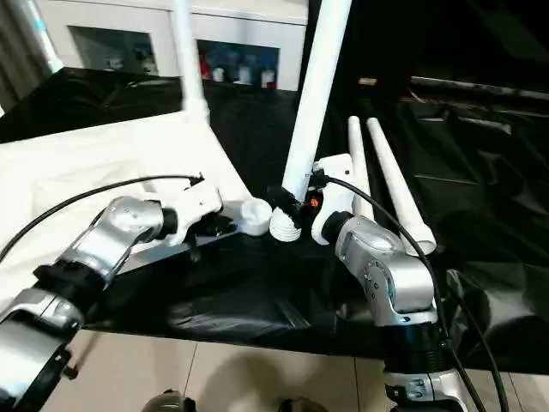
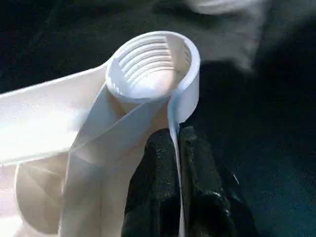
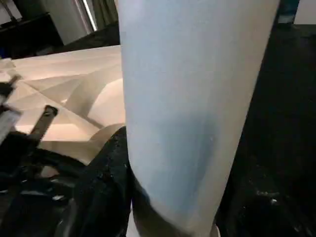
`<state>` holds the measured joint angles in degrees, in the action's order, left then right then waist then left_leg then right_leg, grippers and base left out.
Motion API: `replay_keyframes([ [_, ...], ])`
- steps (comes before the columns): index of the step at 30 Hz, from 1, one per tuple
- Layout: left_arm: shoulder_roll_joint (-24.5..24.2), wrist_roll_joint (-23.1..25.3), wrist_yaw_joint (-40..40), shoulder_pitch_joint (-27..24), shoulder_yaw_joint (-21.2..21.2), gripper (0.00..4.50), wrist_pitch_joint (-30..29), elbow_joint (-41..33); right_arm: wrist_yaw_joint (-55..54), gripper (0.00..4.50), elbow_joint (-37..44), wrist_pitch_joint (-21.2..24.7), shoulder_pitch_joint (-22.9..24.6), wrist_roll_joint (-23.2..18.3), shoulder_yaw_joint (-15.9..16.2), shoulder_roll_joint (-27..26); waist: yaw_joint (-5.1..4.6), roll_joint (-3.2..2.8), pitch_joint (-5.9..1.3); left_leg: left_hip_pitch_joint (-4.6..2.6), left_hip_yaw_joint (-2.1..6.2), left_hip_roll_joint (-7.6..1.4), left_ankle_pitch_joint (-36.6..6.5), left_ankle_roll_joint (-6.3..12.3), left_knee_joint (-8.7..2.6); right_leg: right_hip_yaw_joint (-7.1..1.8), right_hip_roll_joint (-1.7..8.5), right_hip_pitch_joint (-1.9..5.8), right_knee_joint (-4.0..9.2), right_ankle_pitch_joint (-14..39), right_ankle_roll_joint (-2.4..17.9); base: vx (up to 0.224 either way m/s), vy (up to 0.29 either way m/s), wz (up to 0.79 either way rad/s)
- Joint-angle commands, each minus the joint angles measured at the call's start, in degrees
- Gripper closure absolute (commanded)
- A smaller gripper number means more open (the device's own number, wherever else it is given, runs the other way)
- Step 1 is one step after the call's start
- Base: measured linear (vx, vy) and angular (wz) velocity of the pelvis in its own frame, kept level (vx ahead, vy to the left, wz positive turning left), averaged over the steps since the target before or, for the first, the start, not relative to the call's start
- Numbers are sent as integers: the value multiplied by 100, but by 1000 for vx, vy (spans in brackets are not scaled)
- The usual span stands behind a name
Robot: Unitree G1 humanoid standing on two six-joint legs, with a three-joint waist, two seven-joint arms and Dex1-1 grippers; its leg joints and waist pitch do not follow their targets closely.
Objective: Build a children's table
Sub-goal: Rotate table base, then insert table leg to table base
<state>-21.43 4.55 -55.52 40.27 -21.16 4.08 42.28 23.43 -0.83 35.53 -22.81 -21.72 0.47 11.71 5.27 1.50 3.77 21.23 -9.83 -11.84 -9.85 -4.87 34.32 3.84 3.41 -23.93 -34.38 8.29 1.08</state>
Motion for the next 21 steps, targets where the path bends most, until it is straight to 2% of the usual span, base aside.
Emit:
replay_keyframes([
  [1, 27, -125, -394, 23, -84, 450, 497, -337, 60, 262, -2, -73, -63, 16, -76, 81, -15, 21, -455, -89, 11, -113, -1112, -51, -419, -270, 445, 302, 426, 1989, 638, 0, 0, 0],
  [4, 54, -195, -516, -32, -50, 450, 634, -355, 92, 262, 34, -51, -55, 3, -105, 119, -10, 22, -441, -94, 0, -116, -1179, -68, -419, -271, 447, 290, 423, 2017, 675, 0, 0, 0],
  [10, 42, -62, -462, -109, -58, 450, 769, -250, 121, 262, 76, -47, -37, -36, -169, 169, -6, 27, -439, -91, 4, -112, -1235, -84, -418, -269, 460, 292, 452, 2276, 566, 0, 0, 0],
  [11, 45, -78, -503, -120, -43, 402, 758, -241, 125, 262, 81, -47, -33, -41, -176, 174, -12, 34, -439, -84, 5, -109, -1212, -80, -420, -267, 455, 295, 446, 2260, 555, 0, 0, 0],
  [12, 20, -177, -707, -144, -1, 390, 595, -289, 130, 262, 86, -49, -29, -48, -188, 178, -13, 36, -442, -83, 2, -103, -1188, -71, -415, -268, 456, 296, 449, 2268, 546, 0, 0, 0],
  [14, -38, -266, -837, -168, 75, 390, 479, -346, 138, 262, 85, -52, -29, -50, -194, 181, -10, 33, -445, -86, 5, -109, -1157, -73, -417, -267, 465, 298, 442, 2263, 565, 0, 0, 0],
  [16, -97, -262, -893, -172, 98, 369, 411, -349, 144, 262, 82, -52, -33, -50, -194, 183, -30, 34, -443, -82, 5, -111, -1173, -83, -417, -264, 454, 296, 429, 2191, 617, 0, 0, 0],
  [17, -129, -249, -924, -171, 97, 353, 401, -344, 152, 262, 79, -51, -38, -52, -194, 187, -37, 57, -438, -72, 5, -107, -1153, -68, -420, -262, 451, 299, 424, 2188, 613, 0, 0, 0],
  [18, -181, -170, -805, -136, 143, 345, 385, -248, 179, 262, 70, -53, -50, -55, -183, 201, -45, 50, -439, -83, -2, -104, -1182, -64, -414, -264, 444, 289, 431, 2218, 595, 0, 0, 0],
  [21, -292, -181, -883, -103, 209, 345, 371, -86, 212, 262, 59, -48, -79, -69, -159, 206, -58, 52, -438, -74, 3, -98, -1156, -58, -418, -261, 443, 299, 434, 2258, 545, 0, 0, 0],
])
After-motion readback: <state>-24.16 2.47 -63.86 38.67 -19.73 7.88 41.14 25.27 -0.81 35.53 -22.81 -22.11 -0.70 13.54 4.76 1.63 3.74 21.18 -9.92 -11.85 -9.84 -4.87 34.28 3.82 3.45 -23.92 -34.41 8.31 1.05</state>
